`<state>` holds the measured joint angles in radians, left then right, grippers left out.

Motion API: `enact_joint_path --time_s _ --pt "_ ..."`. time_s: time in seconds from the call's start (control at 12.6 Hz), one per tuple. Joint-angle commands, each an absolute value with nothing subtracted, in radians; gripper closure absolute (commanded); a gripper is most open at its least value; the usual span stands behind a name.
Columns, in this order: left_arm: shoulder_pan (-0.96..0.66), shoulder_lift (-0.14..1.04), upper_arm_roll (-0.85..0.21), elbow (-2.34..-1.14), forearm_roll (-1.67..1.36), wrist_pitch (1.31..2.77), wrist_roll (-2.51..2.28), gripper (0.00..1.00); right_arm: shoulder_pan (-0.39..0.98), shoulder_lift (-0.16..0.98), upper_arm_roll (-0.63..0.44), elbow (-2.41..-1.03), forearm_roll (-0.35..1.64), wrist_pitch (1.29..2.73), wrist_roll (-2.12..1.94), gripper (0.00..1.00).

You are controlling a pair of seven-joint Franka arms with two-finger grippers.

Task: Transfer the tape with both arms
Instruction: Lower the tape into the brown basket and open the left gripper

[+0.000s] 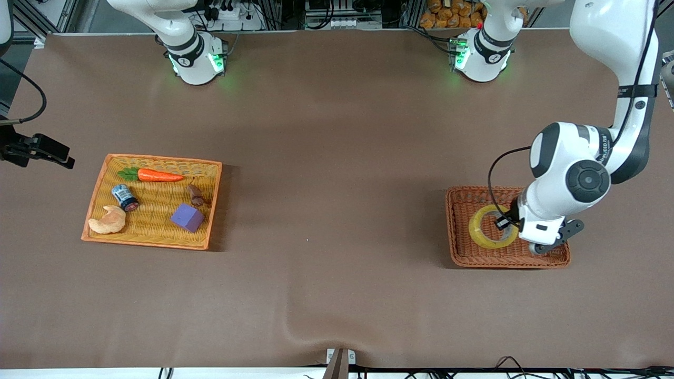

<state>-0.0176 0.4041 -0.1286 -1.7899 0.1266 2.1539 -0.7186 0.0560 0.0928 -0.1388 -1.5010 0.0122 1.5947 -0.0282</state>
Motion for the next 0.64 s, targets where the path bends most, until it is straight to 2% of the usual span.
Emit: enact_joint_path --time_s 0.0,0.56 --pt "0.041 0.347 -0.143 -1.923 0.141 2.296 -0.669 1.00 0.052 0.097 -0.138 -1.483 0.026 1.580 -0.020 0.00" --pt "0.064 0.433 -0.141 -1.930 0.137 2.335 -0.669 1.00 0.052 0.097 -0.140 -1.483 0.023 1.571 -0.031 0.00"
